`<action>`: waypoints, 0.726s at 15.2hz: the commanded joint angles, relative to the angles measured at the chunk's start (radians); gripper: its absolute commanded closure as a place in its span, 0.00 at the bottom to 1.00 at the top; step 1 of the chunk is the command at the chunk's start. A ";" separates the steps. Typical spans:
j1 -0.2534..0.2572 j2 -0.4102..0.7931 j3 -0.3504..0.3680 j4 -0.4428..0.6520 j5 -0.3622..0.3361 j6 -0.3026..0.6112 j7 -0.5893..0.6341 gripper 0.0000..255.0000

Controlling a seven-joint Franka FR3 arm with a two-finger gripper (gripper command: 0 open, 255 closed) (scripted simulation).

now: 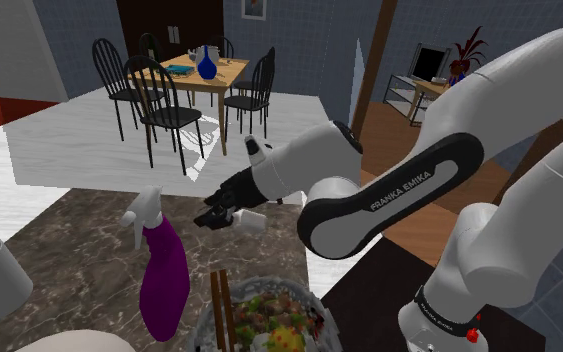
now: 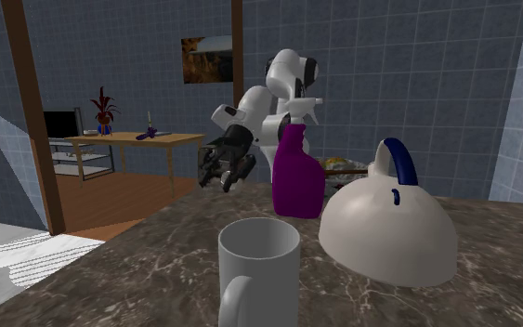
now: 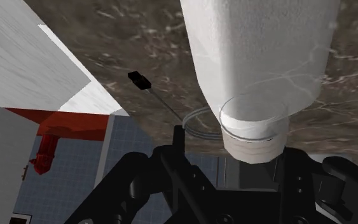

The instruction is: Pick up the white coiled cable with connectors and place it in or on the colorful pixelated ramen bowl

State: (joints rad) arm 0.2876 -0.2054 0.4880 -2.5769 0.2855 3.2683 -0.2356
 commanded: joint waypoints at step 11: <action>0.021 -0.119 -0.047 0.077 0.007 -0.194 -0.002 1.00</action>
State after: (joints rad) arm 0.3158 -0.3159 0.4353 -2.5102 0.2965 3.0924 -0.2435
